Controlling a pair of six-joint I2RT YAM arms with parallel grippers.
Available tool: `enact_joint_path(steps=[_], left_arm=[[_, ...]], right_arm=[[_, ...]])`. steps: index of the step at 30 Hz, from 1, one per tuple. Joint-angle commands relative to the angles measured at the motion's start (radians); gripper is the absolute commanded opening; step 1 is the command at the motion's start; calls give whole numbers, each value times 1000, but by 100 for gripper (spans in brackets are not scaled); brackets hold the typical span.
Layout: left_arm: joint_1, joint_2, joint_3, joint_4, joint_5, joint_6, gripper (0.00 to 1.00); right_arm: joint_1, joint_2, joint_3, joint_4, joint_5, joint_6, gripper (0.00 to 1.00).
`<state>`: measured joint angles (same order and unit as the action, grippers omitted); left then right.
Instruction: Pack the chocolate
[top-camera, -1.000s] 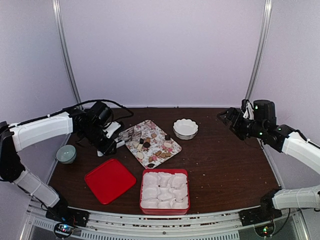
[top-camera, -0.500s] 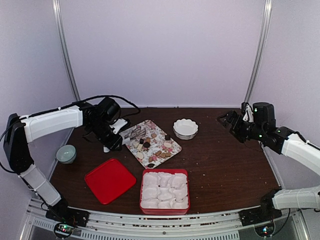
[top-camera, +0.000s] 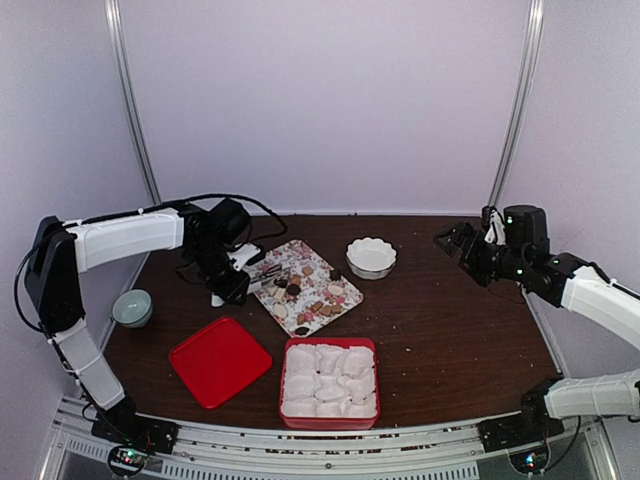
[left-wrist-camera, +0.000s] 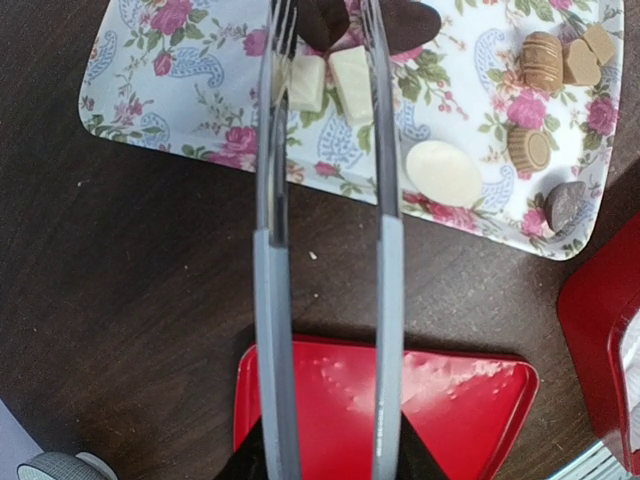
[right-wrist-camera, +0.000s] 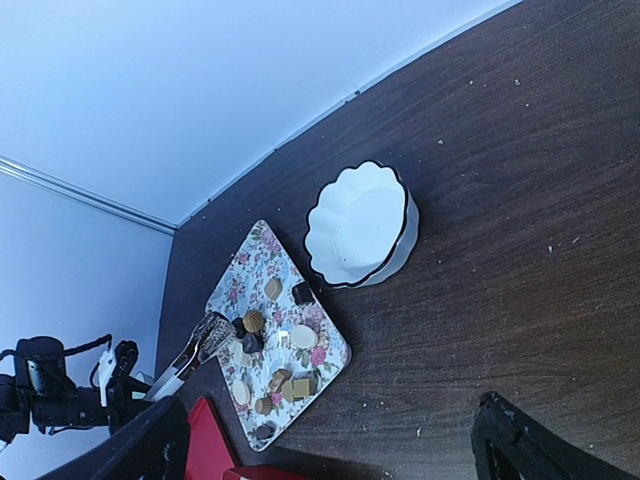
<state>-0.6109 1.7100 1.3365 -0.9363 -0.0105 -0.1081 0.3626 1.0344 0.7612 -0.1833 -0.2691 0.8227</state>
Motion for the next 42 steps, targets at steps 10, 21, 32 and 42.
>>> enact_joint_path(steps=[10,21,32,42], left_arm=[[30,76,85,-28,2,2,32],[40,123,121,-50,18,11,35],[53,112,157,-52,3,10,24],[56,16,151,-70,4,7,11]], right_arm=[[-17,7,13,16,-4,12,100],[-28,9,5,19,-4,17,100],[-34,7,-1,23,-5,20,100],[-39,4,-4,24,-18,14,100]])
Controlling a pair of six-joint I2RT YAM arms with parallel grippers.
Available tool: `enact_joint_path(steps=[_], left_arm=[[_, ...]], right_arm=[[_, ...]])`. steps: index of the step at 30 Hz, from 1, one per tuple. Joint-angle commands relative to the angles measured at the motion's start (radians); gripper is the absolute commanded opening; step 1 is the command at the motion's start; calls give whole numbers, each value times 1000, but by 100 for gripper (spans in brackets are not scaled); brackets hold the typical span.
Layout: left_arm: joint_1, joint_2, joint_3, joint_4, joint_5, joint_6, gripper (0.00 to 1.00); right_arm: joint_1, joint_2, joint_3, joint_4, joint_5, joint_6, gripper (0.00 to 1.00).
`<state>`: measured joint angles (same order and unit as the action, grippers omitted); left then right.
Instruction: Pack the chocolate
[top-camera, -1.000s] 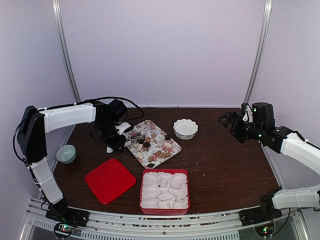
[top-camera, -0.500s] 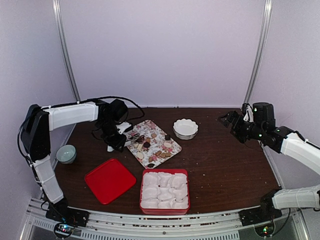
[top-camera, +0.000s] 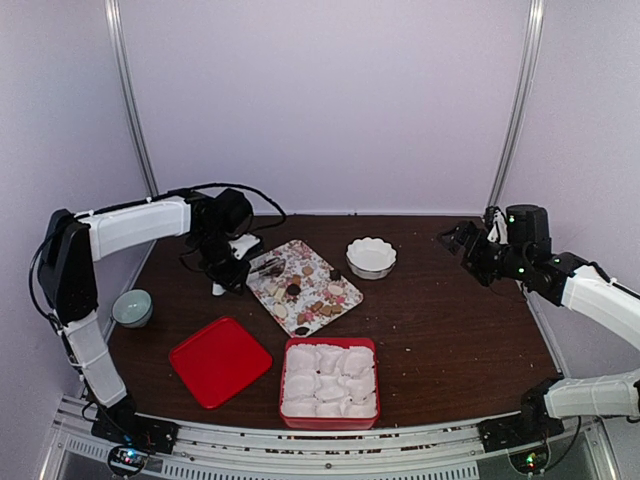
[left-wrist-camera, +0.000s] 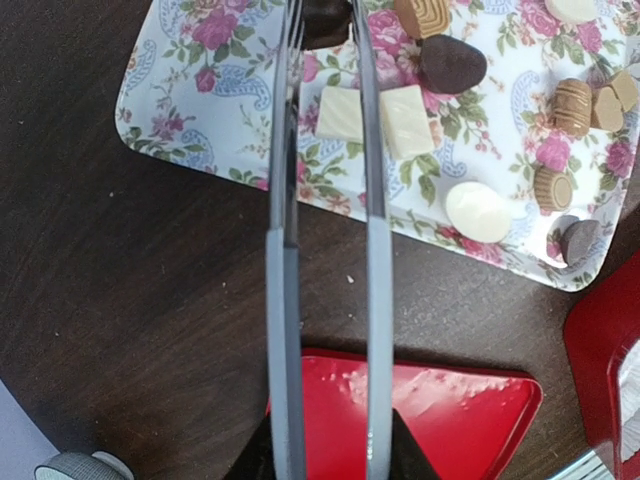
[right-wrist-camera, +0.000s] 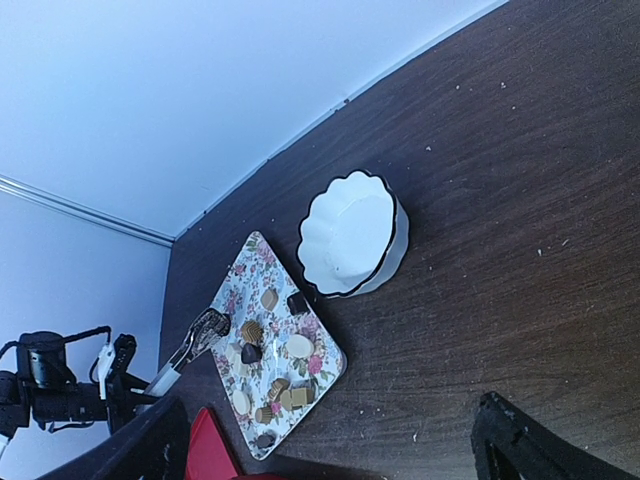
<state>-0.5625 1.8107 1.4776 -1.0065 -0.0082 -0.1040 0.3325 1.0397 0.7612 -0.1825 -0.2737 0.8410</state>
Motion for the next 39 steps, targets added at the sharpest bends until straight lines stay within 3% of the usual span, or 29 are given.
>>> enact_joint_path(steps=[1,10,16,24,32,39], left_arm=[[7,-99,1,-1,8,1,10],[-8,-266,-74,-37,68,-12,8],[-141,-404,-118,-106,65,-1,7],[-298,-574,-177,-188,189,-48,6],[-443,-663,-277,-281,327,-134,6],[-509,-664,-323,-311,345,-174,7]], right_arm=[[-9,-1,-5,26,-17,-6,100],[-12,-6,-8,6,-51,-34,100],[-12,-24,-16,-18,-84,-74,100],[-13,-61,-51,-60,-107,-103,100],[-12,-106,-94,-96,-117,-117,100],[-13,-114,-106,-121,-131,-129,100]])
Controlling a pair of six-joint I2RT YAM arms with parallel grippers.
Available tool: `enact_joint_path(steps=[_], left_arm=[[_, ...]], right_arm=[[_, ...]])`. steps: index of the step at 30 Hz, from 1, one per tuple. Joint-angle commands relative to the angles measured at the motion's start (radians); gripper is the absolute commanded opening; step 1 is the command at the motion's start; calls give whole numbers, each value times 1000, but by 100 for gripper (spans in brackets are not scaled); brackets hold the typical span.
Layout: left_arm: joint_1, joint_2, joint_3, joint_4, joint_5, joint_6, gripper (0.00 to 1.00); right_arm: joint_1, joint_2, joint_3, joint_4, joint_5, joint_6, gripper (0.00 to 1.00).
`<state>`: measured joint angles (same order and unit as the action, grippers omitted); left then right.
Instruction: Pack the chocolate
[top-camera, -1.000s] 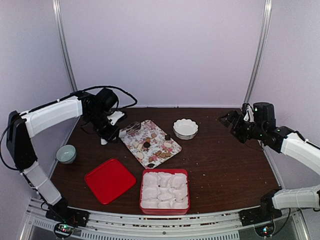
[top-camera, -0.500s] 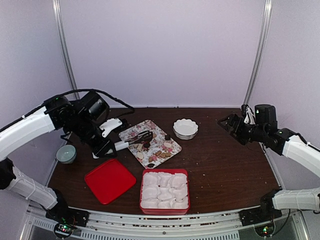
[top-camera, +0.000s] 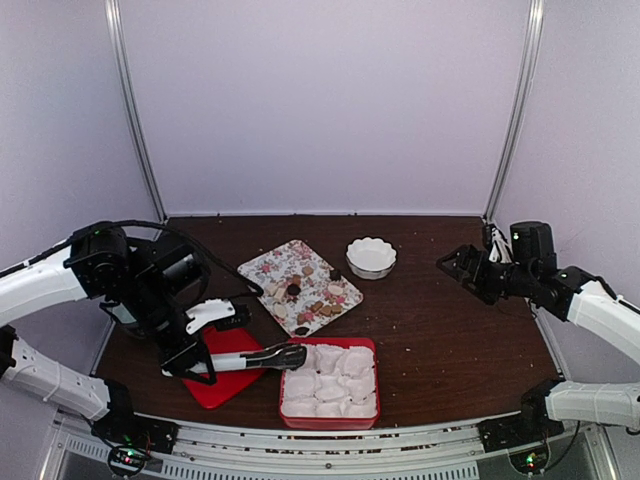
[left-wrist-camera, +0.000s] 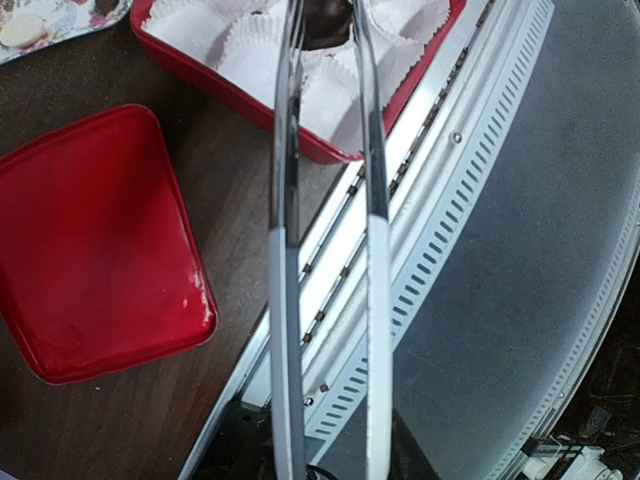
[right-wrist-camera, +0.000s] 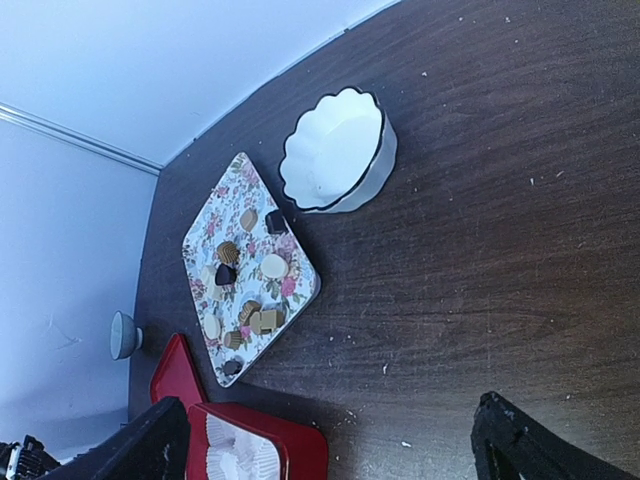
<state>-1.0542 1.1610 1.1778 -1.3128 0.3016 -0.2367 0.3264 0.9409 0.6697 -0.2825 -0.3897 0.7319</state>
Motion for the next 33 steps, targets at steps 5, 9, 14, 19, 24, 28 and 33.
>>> enact_joint_path(steps=[5,9,14,19,24,28,33], left_arm=[[-49,6,-52,11,38,-49,7],[-64,30,-64,5,34,-32,8],[-71,52,-70,6,47,-2,8],[-75,73,-71,8,60,21,11],[-80,89,-74,13,69,27,12],[-84,98,-75,13,71,28,15],[-85,97,-76,14,71,27,22]], right_arm=[[-6,-10,-7,-24,-17,-23,100],[-6,-7,-7,-21,-17,-17,100],[-6,-5,-12,-19,-17,-10,100],[-6,-13,-20,-26,-10,-5,100],[-7,-10,-26,-21,-9,1,100],[-6,-4,-26,-14,-14,3,100],[-6,6,-23,-10,-15,1,100]])
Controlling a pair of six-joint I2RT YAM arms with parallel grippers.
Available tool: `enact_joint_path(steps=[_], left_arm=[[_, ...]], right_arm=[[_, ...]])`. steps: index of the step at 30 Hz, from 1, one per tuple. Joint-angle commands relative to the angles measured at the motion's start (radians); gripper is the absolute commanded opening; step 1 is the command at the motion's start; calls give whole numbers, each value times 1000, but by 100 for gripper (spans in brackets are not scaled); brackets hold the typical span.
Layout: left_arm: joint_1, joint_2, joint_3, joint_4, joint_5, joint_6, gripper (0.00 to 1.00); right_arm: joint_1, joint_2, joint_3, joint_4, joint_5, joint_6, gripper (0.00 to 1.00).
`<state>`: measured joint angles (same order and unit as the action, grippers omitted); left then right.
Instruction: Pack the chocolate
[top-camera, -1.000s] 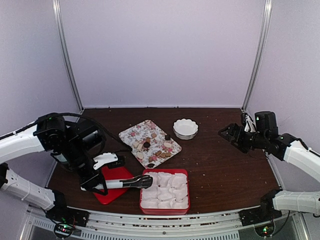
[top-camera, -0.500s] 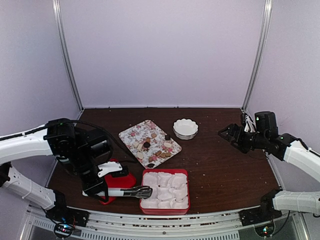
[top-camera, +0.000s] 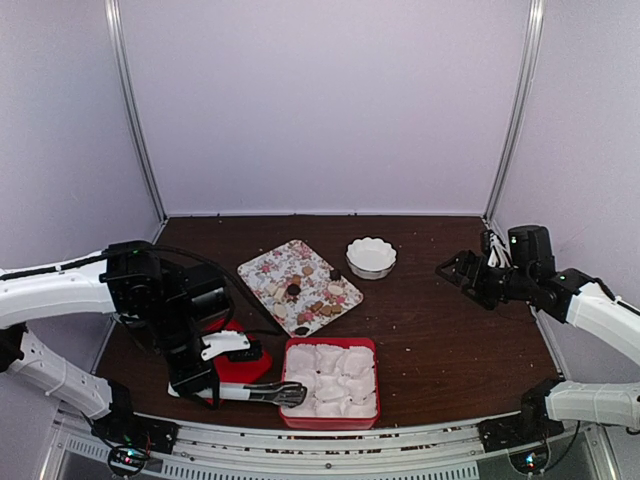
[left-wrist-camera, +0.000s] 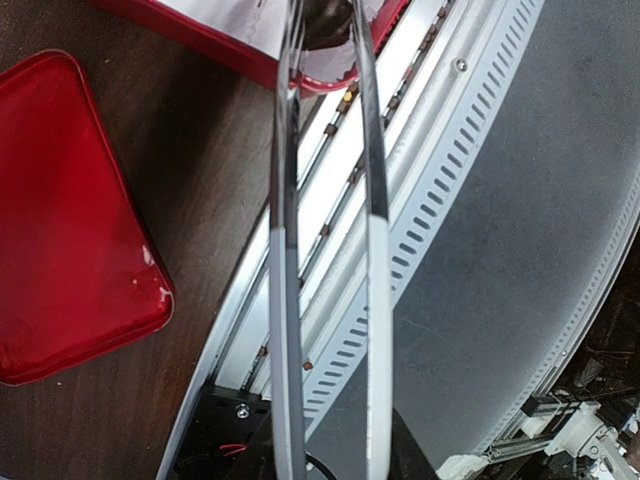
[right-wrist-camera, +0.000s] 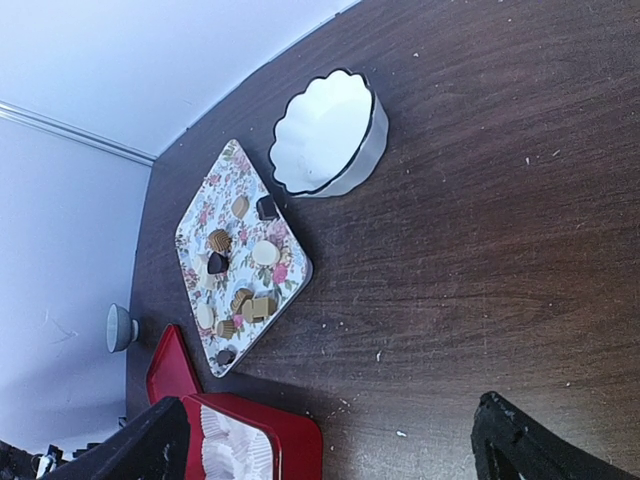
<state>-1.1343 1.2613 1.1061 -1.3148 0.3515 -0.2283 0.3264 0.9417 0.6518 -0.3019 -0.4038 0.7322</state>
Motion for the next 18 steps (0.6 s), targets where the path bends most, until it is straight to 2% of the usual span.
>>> enact_joint_path(steps=[1,11,18], left_arm=[[-5,-2,-5,15,19,18,23],[-5,1,-8,16,18,17,32],[-5,-11,17,14,-16,5,32]], right_arm=[[-6,7,-3,10,-1,0,100],[-6,23,11,7,0,-11,100],[-6,36,14,15,-1,-13,100]])
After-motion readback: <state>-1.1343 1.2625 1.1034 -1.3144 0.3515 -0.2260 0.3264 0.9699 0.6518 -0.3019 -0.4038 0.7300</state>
